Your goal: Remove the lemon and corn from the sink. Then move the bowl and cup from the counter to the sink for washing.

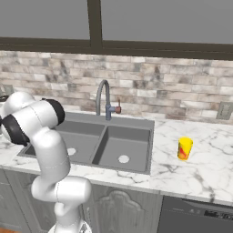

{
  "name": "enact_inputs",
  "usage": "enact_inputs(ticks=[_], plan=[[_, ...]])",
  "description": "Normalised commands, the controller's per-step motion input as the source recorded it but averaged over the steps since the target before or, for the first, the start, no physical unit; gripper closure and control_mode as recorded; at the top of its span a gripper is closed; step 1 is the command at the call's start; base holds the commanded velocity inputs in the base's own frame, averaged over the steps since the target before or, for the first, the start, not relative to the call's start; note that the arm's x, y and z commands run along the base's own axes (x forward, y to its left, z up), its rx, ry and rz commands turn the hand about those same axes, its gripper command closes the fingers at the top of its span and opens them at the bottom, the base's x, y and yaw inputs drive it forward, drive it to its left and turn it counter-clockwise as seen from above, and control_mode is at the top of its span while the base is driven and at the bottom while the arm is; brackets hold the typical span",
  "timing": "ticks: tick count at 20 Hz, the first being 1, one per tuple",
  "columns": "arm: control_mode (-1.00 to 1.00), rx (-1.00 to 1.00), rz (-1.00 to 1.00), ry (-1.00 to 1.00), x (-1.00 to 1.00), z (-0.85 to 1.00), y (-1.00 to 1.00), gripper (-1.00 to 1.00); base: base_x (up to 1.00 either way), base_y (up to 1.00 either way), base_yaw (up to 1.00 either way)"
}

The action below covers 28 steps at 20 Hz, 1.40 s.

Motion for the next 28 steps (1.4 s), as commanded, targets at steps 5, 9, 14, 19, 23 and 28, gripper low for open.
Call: enact_inputs(ticks=[5,9,14,19,23,28], plan=[[-1.00,0.03,0.00,-0.05,0.00,-0.10,0.16,1.00,0.00,0.00,0.00],[-1.00,0.05,0.00,-0.01,0.00,-0.10,0.14,1.00,0.00,0.00,0.00],[-1.00,0.03,0.00,0.00,0.00,-0.11,0.12,1.00,0.00,0.00,0.00],[-1.00,0.00,-0.01,0.00,0.00,-0.12,0.11,1.00,0.00,0.00,0.00],[-1.00,0.00,0.00,0.00,0.00,-0.11,0.08,1.00,0.00,0.00,0.00],[-1.00,0.00,0.00,0.00,0.00,-0.10,0.07,1.00,0.00,0.00,0.00]])
